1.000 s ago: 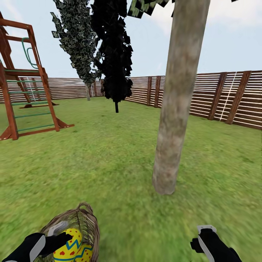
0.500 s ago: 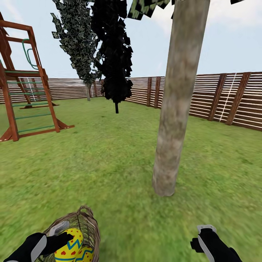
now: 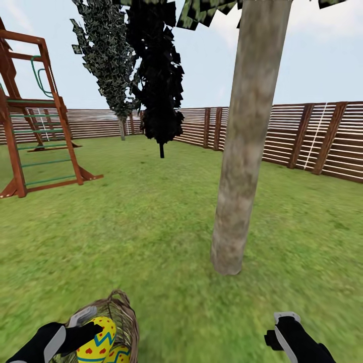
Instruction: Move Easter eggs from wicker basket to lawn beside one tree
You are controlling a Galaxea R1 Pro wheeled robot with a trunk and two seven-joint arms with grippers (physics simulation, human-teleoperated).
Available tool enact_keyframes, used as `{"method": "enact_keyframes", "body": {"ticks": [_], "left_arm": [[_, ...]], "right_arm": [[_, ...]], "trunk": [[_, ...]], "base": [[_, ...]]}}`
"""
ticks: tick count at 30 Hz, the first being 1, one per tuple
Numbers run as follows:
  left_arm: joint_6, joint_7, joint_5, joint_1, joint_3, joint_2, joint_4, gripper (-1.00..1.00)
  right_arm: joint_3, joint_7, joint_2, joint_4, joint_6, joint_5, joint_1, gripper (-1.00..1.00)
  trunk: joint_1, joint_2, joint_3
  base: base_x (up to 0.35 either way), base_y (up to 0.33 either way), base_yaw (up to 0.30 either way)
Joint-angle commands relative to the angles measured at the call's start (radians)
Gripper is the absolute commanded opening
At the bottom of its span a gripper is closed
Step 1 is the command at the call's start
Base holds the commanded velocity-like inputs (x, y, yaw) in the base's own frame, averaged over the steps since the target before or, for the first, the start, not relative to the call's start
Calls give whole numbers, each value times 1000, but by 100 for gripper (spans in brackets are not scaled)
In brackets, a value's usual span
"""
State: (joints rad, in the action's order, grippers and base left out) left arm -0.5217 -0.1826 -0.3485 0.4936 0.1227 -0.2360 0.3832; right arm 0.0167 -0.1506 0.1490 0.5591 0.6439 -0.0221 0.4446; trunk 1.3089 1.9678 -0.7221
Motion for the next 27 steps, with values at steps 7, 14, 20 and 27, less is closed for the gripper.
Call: {"method": "enact_keyframes", "body": {"ticks": [7,14,20,27], "left_arm": [[-9,-6,0,0,5,1,2,-100],[-9,-5,1,0,4,1,2,-100],[-9,-5,2,0,5,3,2,-100],[-9,-6,1,0,5,3,2,-100]], "right_arm": [[2,-4,-2,2,3,-3,0,100],[2,-4,-2,2,3,-4,0,100],[2,-6,-2,2,3,-3,0,100],[2,-7,-2,2,1,-3,0,100]], "trunk": [[-27,-49,21],[-54,-98,43],[-77,-140,62],[-104,-189,84]], "base": [[0,0,0],[0,0,0],[-218,0,0],[-265,0,5]]}}
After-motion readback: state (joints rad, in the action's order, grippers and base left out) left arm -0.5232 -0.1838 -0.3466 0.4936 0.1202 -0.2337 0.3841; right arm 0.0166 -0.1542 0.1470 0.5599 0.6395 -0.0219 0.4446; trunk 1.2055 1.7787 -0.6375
